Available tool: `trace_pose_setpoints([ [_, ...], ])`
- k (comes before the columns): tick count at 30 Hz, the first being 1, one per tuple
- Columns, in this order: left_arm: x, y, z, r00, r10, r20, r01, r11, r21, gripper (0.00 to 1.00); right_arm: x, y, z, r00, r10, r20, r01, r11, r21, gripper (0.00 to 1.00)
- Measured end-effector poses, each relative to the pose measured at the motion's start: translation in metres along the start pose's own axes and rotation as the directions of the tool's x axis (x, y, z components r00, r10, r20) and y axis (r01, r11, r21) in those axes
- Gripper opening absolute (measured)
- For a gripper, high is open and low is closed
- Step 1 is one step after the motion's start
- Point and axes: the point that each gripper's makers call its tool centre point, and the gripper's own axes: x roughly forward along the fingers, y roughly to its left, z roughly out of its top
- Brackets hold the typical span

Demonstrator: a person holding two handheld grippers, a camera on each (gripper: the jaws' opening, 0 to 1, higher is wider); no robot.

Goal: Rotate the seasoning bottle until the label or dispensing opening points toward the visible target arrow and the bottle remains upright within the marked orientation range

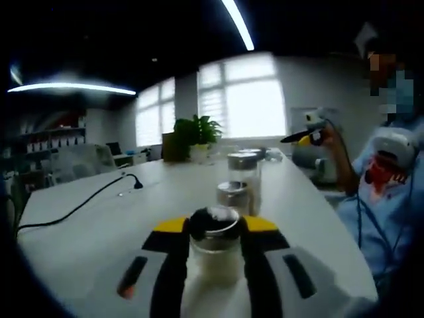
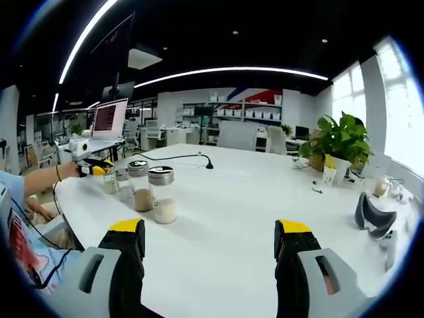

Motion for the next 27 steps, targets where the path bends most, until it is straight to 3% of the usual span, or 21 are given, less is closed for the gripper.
trace_pose_setpoints([
  [15, 0.008, 0.002, 0.000, 0.989, -0.145, -0.013, 0.145, 0.989, 0.012, 0.32, 0.003, -0.002, 0.000, 1.000, 0.003, -0.001, -0.003, 1.000, 0.002, 0.82],
  [27, 0.013, -0.010, -0.001, 0.986, -0.167, -0.011, 0.167, 0.986, 0.008, 0.32, 0.003, -0.002, 0.000, 1.000, -0.001, -0.003, 0.001, 1.000, 0.001, 0.82],
])
